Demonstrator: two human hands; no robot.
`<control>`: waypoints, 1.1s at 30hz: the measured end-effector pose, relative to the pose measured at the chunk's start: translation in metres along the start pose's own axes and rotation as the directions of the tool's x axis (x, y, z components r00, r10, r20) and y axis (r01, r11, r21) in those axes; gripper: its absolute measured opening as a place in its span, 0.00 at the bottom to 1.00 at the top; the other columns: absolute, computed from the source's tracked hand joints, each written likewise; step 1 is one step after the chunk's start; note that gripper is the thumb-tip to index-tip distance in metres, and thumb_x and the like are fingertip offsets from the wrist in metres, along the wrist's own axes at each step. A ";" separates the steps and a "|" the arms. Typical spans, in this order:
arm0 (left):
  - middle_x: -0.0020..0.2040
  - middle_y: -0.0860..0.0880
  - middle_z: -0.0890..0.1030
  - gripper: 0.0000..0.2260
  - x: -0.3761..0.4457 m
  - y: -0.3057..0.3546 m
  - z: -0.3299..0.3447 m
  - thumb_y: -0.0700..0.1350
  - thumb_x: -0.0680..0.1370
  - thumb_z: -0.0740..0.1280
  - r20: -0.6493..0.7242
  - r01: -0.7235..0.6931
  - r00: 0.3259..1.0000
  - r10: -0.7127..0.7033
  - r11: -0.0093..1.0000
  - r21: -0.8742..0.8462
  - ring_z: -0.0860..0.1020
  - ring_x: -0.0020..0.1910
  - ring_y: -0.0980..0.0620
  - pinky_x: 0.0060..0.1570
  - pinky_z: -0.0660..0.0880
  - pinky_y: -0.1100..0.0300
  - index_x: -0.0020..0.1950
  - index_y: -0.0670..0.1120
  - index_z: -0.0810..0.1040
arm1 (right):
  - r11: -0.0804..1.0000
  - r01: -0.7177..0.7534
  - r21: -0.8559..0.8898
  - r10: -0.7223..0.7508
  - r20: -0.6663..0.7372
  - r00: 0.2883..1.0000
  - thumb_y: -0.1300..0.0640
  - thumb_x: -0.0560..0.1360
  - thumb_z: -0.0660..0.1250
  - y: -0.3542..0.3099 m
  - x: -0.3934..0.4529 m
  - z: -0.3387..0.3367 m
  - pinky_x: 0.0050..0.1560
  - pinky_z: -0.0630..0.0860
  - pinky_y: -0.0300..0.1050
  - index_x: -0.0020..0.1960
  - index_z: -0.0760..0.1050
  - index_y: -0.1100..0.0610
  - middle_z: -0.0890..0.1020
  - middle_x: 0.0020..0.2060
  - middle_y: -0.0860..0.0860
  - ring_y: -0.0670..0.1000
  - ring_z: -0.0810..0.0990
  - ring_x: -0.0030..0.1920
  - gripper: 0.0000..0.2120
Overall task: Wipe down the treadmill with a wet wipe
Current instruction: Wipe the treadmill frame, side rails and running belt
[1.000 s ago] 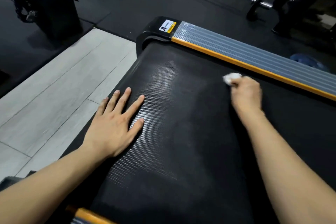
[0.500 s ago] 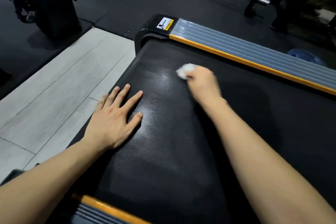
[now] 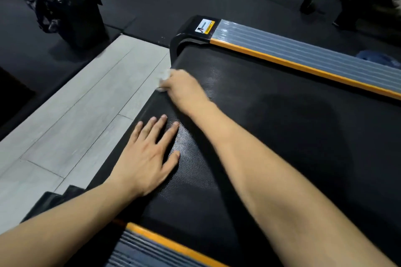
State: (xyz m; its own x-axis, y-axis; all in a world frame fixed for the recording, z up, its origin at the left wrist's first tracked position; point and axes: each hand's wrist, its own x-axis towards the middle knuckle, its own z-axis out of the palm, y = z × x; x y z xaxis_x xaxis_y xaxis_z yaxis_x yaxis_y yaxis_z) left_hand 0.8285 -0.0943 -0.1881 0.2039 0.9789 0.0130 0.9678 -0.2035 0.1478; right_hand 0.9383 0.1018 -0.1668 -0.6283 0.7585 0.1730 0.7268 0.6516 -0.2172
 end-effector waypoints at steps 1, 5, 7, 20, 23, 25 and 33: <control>0.82 0.43 0.60 0.31 -0.009 -0.004 0.000 0.64 0.82 0.48 0.019 -0.038 0.999 0.037 0.999 0.022 0.58 0.81 0.42 0.78 0.54 0.43 0.82 0.52 0.59 | 1.000 0.024 0.006 -0.024 -0.074 0.997 0.57 0.69 0.62 0.025 -0.019 -0.006 0.46 0.77 0.48 0.42 0.80 0.56 0.82 0.45 0.52 0.57 0.81 0.49 0.09; 0.84 0.46 0.51 0.31 -0.022 -0.011 0.002 0.65 0.83 0.40 0.049 -0.100 0.994 0.096 0.991 0.088 0.49 0.83 0.45 0.79 0.49 0.45 0.84 0.53 0.49 | 0.936 -0.351 0.016 0.342 -0.263 0.902 0.66 0.66 0.64 0.119 -0.141 -0.051 0.55 0.78 0.43 0.48 0.84 0.53 0.85 0.52 0.48 0.52 0.82 0.55 0.16; 0.84 0.46 0.51 0.31 -0.021 -0.009 0.005 0.64 0.84 0.39 0.043 -0.079 0.996 0.075 0.993 0.092 0.49 0.83 0.45 0.79 0.50 0.44 0.84 0.52 0.50 | 0.797 -0.604 -0.028 0.577 -0.263 0.773 0.63 0.70 0.63 0.141 -0.190 -0.071 0.55 0.78 0.46 0.49 0.84 0.52 0.85 0.53 0.49 0.56 0.82 0.54 0.15; 0.84 0.47 0.51 0.32 -0.019 -0.021 0.004 0.66 0.82 0.42 0.056 -0.139 0.989 0.138 0.990 0.024 0.48 0.83 0.47 0.80 0.46 0.48 0.84 0.54 0.50 | 0.997 -0.066 -0.035 0.064 -0.057 0.996 0.59 0.73 0.61 -0.017 -0.038 -0.001 0.54 0.77 0.45 0.48 0.83 0.53 0.84 0.50 0.52 0.55 0.81 0.54 0.12; 0.84 0.48 0.50 0.32 -0.019 -0.027 0.001 0.67 0.81 0.40 0.057 -0.173 0.983 0.172 0.985 0.015 0.48 0.83 0.48 0.80 0.45 0.49 0.84 0.55 0.49 | 0.896 -0.442 0.044 0.439 -0.242 0.865 0.53 0.70 0.60 0.064 -0.141 -0.034 0.57 0.72 0.34 0.52 0.85 0.51 0.86 0.52 0.50 0.51 0.82 0.57 0.17; 0.84 0.48 0.49 0.33 -0.019 -0.026 0.001 0.67 0.81 0.40 0.060 -0.178 0.982 0.178 0.984 0.009 0.47 0.83 0.48 0.80 0.44 0.49 0.84 0.55 0.47 | 0.650 -0.760 -0.034 0.726 -0.271 0.633 0.58 0.72 0.62 0.099 -0.215 -0.070 0.55 0.73 0.38 0.54 0.84 0.50 0.85 0.54 0.51 0.54 0.81 0.58 0.16; 0.84 0.46 0.52 0.32 -0.021 -0.025 0.003 0.65 0.81 0.44 0.011 -0.173 0.985 0.173 0.985 -0.023 0.49 0.83 0.47 0.80 0.45 0.48 0.84 0.54 0.52 | 0.816 -0.573 0.074 0.577 -0.075 0.813 0.57 0.66 0.57 -0.018 -0.103 -0.024 0.45 0.73 0.41 0.40 0.79 0.52 0.83 0.45 0.54 0.55 0.82 0.49 0.12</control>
State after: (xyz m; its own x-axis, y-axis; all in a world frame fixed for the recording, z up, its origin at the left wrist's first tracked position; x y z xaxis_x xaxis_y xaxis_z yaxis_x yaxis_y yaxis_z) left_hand 0.8008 -0.1096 -0.1950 0.3700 0.9286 0.0273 0.9144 -0.3693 0.1657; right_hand 0.9971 0.0121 -0.1578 -0.0701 0.9937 0.0876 0.9327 0.0964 -0.3476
